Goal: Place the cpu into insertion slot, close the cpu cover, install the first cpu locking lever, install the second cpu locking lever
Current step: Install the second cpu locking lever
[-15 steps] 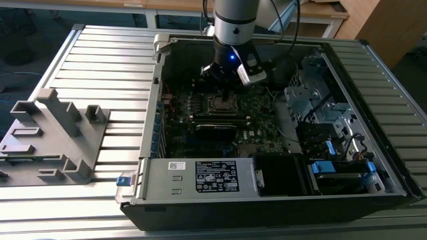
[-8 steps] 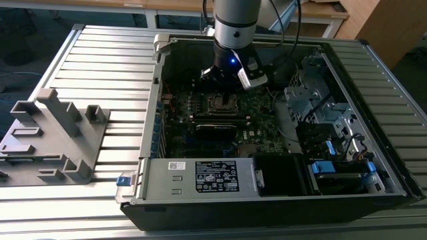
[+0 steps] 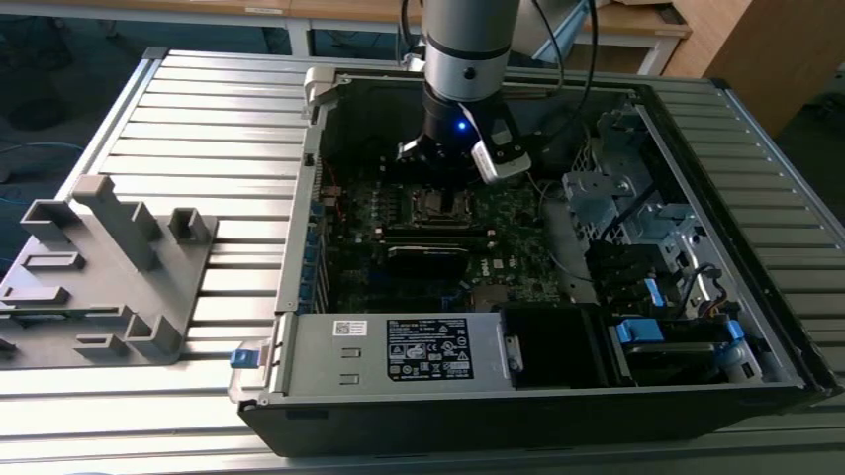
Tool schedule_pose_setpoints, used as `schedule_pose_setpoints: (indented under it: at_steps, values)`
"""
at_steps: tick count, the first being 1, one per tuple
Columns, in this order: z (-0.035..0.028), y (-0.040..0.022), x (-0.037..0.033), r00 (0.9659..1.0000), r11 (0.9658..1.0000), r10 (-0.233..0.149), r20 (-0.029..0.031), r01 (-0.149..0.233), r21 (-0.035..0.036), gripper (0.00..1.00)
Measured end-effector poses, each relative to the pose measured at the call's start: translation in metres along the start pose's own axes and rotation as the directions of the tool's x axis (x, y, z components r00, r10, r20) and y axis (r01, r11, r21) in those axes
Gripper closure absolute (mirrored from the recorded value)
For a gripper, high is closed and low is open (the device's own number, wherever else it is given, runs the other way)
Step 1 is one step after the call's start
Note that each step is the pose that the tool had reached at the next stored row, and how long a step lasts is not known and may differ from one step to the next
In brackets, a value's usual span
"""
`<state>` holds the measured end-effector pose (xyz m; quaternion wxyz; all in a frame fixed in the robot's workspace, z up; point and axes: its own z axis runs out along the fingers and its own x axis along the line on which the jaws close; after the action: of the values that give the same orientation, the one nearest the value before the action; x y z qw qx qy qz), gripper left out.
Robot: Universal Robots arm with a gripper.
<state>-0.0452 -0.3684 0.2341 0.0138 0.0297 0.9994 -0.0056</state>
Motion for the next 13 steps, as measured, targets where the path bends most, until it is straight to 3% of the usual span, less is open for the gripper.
schedule_pose_setpoints:
  at_steps: [13]
  values:
    - [0.0, -0.0036, 0.0024, 1.0, 1.0, 0.0, 0.0009, 0.0, -0.0001, 0.89]
